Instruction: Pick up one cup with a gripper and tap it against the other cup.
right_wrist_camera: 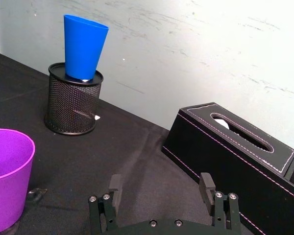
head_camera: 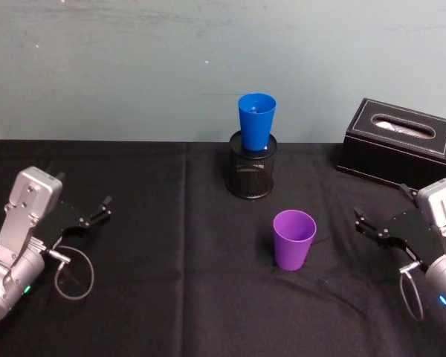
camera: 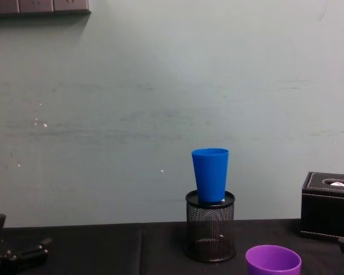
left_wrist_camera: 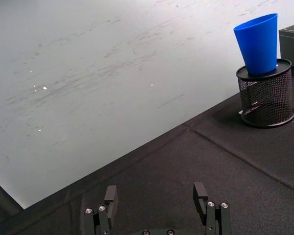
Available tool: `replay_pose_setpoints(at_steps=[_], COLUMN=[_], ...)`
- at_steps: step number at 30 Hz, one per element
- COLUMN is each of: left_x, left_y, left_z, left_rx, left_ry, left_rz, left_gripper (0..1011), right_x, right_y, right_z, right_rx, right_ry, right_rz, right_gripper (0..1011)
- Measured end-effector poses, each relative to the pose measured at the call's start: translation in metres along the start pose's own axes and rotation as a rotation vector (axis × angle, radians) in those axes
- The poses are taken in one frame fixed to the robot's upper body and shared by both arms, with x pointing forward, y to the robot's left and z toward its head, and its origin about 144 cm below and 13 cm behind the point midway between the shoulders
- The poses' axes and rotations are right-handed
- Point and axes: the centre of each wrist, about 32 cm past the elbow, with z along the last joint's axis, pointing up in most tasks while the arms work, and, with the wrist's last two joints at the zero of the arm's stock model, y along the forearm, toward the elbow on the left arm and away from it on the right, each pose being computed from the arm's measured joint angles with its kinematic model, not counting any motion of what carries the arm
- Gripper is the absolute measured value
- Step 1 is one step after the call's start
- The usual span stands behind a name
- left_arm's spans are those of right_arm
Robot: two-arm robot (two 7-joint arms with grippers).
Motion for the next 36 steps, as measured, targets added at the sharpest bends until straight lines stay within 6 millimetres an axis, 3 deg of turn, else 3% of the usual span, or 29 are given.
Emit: replay_pose_setpoints(at_steps=[36], left_x=[0.0000], left_y=[0.0000], left_z=[0.0000], left_rx=[0.000], left_ry=[0.000], left_rz=[0.000], left_gripper=[1012], right_x=[0.0000], right_y=[0.0000], right_z=[0.0000], right_rx=[0.000], right_ry=[0.000], right_rz=[0.000], right_gripper=[1003])
